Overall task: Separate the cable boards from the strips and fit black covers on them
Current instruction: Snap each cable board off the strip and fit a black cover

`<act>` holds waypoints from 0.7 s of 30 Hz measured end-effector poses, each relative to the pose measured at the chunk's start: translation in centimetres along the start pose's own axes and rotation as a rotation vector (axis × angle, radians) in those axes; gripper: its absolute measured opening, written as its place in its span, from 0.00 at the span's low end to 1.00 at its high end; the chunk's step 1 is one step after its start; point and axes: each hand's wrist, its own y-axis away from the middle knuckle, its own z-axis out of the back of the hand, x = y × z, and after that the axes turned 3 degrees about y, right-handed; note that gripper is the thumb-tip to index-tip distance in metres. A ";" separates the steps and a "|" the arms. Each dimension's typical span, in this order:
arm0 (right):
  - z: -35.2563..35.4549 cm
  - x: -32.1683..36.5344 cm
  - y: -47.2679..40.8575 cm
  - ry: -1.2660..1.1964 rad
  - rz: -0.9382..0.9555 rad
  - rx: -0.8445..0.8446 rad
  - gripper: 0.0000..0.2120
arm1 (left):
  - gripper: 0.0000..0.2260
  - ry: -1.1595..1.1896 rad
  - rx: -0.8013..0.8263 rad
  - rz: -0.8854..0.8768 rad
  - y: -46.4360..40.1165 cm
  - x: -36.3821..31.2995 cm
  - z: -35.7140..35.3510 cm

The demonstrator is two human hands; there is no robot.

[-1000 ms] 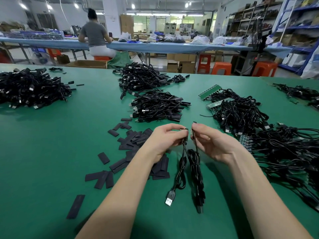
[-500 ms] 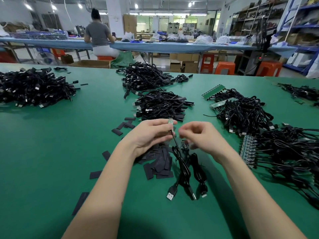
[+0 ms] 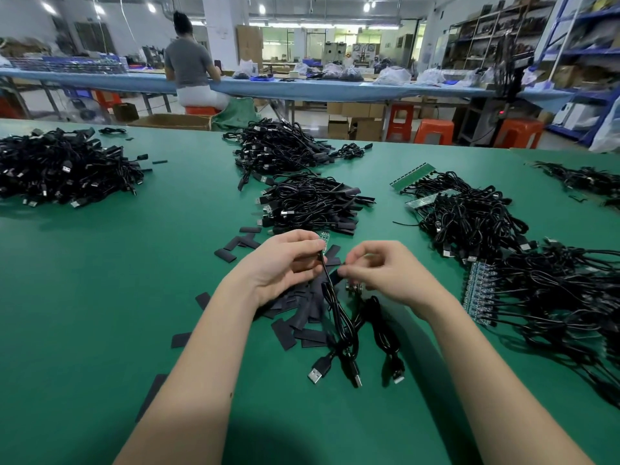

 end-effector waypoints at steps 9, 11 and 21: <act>0.1 0.3 -0.4 -0.649 0.012 -0.152 0.17 | 0.03 0.063 0.062 0.016 -0.2 1.1 -2.3; 0.1 0.0 -0.4 -0.630 0.036 -0.148 0.18 | 0.03 0.066 0.065 0.018 -0.1 1.2 -2.4; 0.3 0.7 0.1 -0.316 0.143 -0.259 0.06 | 0.03 0.094 0.013 -0.041 -0.2 1.3 -2.9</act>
